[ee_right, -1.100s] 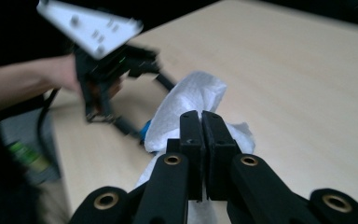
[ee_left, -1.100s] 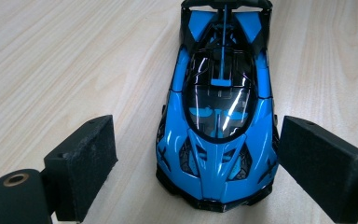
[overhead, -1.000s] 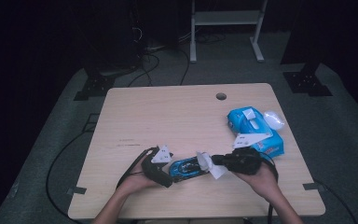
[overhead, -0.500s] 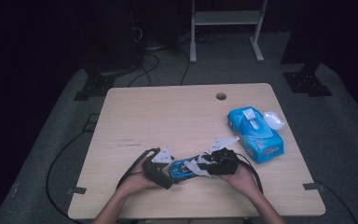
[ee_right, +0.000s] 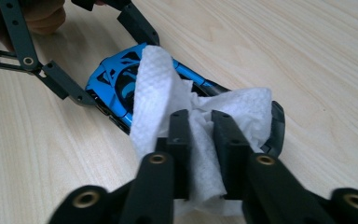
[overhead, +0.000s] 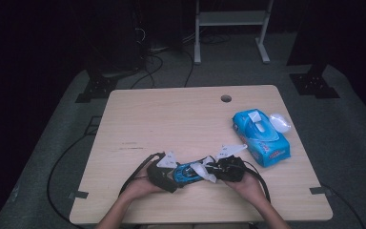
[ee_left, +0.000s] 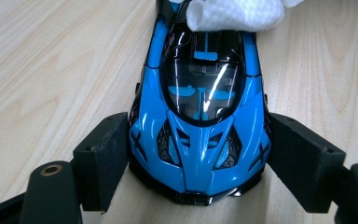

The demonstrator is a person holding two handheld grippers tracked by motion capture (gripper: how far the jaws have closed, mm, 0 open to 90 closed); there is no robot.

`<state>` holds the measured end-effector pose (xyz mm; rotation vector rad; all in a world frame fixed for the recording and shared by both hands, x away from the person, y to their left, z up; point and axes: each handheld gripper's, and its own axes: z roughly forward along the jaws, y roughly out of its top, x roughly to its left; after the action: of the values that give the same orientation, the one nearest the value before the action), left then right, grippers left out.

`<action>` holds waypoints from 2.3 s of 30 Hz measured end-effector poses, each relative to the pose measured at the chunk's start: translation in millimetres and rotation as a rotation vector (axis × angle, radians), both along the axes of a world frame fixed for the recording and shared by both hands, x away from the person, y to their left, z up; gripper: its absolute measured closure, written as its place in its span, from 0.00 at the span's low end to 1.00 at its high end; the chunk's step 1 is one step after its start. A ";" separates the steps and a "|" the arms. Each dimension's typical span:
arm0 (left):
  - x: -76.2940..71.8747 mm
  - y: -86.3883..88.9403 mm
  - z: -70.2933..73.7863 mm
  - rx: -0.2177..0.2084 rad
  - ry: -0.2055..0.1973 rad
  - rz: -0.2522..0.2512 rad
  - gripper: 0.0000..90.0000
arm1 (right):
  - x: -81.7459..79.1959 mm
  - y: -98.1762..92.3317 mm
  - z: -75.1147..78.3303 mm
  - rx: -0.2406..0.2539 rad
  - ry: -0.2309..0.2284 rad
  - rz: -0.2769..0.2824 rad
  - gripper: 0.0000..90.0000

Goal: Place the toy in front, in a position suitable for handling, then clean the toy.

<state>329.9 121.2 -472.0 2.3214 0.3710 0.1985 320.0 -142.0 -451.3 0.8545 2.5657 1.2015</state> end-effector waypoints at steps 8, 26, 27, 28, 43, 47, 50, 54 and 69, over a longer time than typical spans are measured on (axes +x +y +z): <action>-0.3 -1.1 -1.3 -0.009 -0.006 0.003 0.28 | -10.5 23.6 1.3 -0.018 -0.043 0.051 0.92; -0.2 -2.4 -2.4 -0.011 -0.010 0.005 0.28 | -14.5 40.3 2.0 -0.039 -0.094 0.090 0.92; -0.5 -2.1 -2.5 -0.012 -0.010 0.006 0.28 | -13.3 38.1 2.4 -0.034 -0.085 0.086 0.92; -0.7 -1.7 -2.8 -0.014 -0.010 0.007 0.28 | -11.2 33.3 2.3 -0.030 -0.081 0.078 0.92; -1.3 -1.1 -2.0 -0.008 -0.005 0.012 0.28 | -7.3 23.5 3.2 -0.038 -0.080 0.041 0.92; -1.4 0.9 -1.3 -0.007 -0.003 0.009 0.28 | -6.2 9.8 3.1 -0.073 -0.102 -0.003 0.92; -1.4 0.7 -1.1 -0.004 -0.008 0.008 0.28 | -6.6 7.5 1.8 -0.076 -0.101 -0.009 0.92; -2.8 -3.0 -1.5 -0.001 -0.021 0.016 0.28 | -10.9 22.1 2.6 -0.055 -0.106 0.027 0.92; -2.2 -1.8 -2.2 -0.006 -0.018 0.011 0.28 | -15.9 39.9 6.6 -0.080 -0.111 0.126 0.66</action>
<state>327.7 119.4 -474.2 2.3104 0.3748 0.2235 304.1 -102.1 -444.7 0.5997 2.5906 1.1362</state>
